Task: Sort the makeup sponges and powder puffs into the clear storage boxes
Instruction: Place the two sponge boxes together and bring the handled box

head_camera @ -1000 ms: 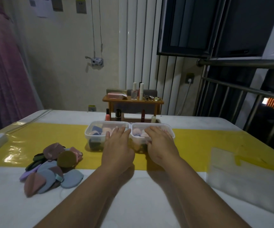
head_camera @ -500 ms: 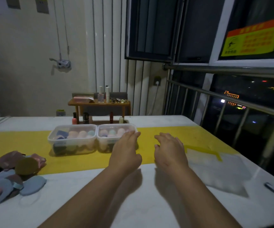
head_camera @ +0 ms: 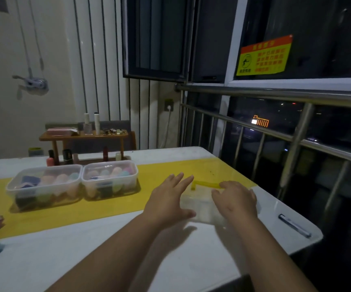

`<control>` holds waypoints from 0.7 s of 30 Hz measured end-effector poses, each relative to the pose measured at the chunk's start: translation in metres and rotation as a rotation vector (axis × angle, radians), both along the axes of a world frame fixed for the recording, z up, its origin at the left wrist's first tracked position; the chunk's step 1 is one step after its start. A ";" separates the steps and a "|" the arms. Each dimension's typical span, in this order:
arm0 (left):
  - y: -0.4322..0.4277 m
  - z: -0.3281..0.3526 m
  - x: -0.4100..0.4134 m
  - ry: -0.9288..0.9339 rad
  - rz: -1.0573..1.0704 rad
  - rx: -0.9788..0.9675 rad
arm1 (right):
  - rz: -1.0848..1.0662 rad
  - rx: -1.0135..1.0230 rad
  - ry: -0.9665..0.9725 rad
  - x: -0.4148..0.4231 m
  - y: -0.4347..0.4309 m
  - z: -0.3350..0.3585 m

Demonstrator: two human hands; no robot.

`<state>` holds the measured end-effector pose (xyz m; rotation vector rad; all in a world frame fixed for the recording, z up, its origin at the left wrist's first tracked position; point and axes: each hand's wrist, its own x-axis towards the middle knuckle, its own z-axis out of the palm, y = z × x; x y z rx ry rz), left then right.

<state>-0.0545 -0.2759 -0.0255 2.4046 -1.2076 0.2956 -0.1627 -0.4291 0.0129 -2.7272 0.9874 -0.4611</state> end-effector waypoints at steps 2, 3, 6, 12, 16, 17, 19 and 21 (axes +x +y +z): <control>-0.004 -0.001 -0.001 -0.031 -0.006 0.018 | -0.021 -0.002 0.018 -0.001 -0.002 -0.003; -0.005 -0.003 0.000 -0.036 -0.009 0.022 | -0.030 0.002 0.025 -0.001 -0.003 -0.004; -0.007 -0.009 0.004 -0.040 -0.020 0.035 | -0.026 -0.014 0.038 0.000 -0.005 -0.009; 0.006 -0.015 0.008 -0.153 0.030 0.053 | 0.056 -0.067 -0.005 0.002 0.004 -0.014; 0.038 -0.011 0.009 -0.243 0.050 0.055 | 0.101 -0.091 -0.039 0.011 0.029 -0.017; 0.047 -0.010 0.010 -0.268 0.064 0.049 | 0.124 -0.112 -0.054 0.015 0.037 -0.017; 0.072 -0.010 0.011 -0.287 0.111 0.022 | 0.165 -0.110 -0.059 0.025 0.056 -0.019; 0.099 -0.012 0.012 -0.290 0.152 -0.008 | 0.219 -0.090 -0.052 0.033 0.075 -0.019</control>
